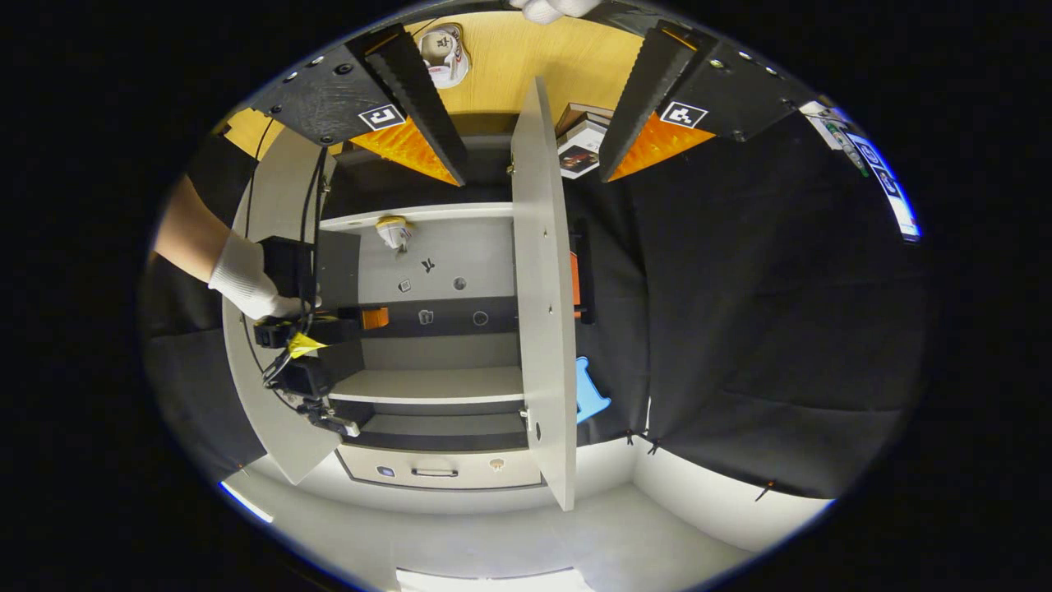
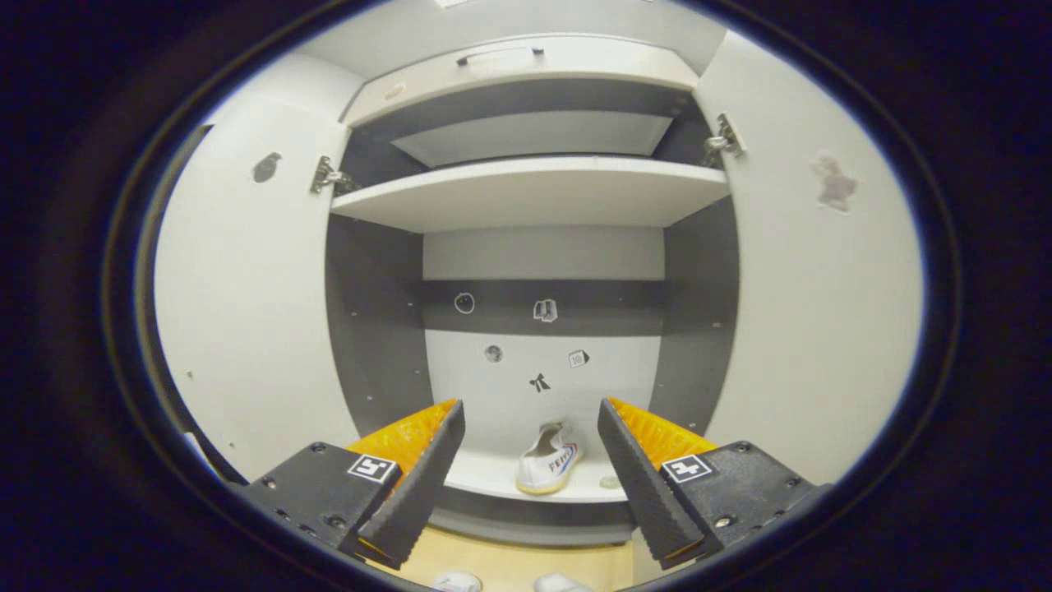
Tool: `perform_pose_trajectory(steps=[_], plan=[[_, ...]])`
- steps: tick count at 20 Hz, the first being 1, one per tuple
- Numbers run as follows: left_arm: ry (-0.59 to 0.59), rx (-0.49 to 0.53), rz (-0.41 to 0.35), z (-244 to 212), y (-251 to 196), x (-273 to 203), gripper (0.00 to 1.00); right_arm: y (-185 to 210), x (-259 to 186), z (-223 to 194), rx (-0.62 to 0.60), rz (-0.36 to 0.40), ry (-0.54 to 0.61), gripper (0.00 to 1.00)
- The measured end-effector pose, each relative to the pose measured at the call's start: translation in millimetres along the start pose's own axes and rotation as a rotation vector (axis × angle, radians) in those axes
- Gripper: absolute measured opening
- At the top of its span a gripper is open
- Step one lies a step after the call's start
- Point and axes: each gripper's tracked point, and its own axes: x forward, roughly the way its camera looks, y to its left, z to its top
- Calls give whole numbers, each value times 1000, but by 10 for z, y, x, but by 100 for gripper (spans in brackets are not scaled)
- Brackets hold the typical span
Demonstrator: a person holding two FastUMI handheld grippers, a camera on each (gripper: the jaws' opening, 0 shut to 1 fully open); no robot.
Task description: Grab one shoe with the right hand and put it into the shoe cabinet, grab the other shoe with the left hand and put it into the shoe cabinet; then close the right door with the right hand and the left door with the left hand.
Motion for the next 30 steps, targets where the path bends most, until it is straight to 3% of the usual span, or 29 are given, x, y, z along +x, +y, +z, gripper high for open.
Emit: perform_pose_trajectory(steps=[3, 9, 10, 13, 17, 21, 30], plan=[[0, -8, -56, -32, -84, 39, 100, -93, -547, -245, -3, -6, -10, 100], [1, 4, -127, -99, -229, 75, 96, -264, -1554, -973, -22, -30, 31, 100], [7, 5, -134, -136, -247, 74, 100, -283, -1675, -1109, -16, -35, 46, 100], [24, 16, -146, -214, -291, 109, 96, -334, -1887, -1367, -29, -46, 86, 100], [48, 12, -167, -425, -393, 170, 96, -331, -1920, -1371, -31, -37, 102, 100], [137, 20, -216, -1066, -578, 159, 96, -396, -2014, -1438, -39, -32, 126, 100], [441, 79, -254, -3135, -955, 134, 97, -693, -2095, -1803, -77, -38, 265, 100]])
